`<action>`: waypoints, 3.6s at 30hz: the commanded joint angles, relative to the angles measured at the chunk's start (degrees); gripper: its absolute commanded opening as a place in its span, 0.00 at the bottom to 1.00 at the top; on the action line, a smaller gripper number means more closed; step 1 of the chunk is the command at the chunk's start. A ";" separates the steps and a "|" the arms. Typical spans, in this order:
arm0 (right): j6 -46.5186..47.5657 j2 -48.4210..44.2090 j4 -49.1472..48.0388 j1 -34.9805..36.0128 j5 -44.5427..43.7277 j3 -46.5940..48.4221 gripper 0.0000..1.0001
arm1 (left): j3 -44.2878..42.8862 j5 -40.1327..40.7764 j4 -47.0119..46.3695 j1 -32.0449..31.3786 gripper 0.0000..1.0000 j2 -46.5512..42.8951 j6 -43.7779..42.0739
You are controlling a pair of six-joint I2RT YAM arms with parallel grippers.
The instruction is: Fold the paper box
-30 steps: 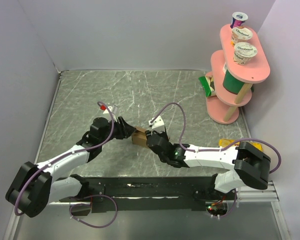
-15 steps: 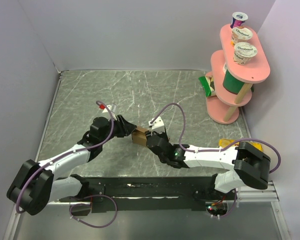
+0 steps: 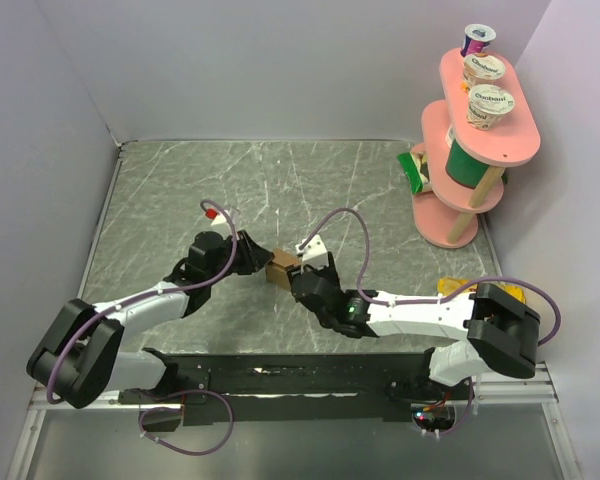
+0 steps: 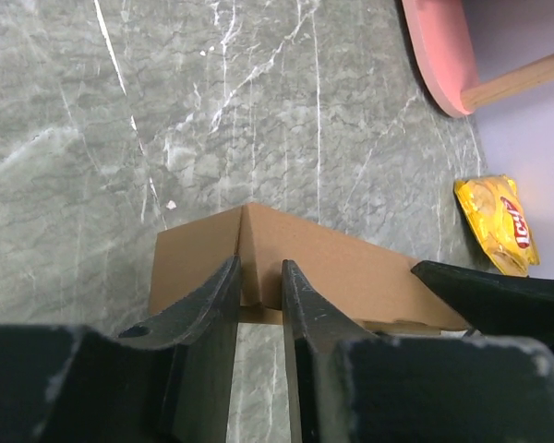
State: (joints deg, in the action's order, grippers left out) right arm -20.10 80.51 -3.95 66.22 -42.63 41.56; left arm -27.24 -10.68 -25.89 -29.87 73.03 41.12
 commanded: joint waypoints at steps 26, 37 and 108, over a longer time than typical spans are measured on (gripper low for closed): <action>-7.58 -8.10 6.93 -1.62 -4.90 -6.05 0.56 | -4.31 9.36 10.68 -5.11 0.22 2.29 -8.25; -18.31 3.34 20.03 1.46 -13.18 -2.10 0.58 | -4.66 13.40 13.49 -6.34 0.27 1.67 -9.04; -21.21 -28.31 19.76 -10.41 18.73 -14.40 0.63 | 2.28 10.50 7.26 -7.57 0.26 3.34 -5.97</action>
State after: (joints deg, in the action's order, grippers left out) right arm -39.77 51.13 14.13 55.96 -25.15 28.05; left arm -25.65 0.43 -29.19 -36.29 74.61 37.58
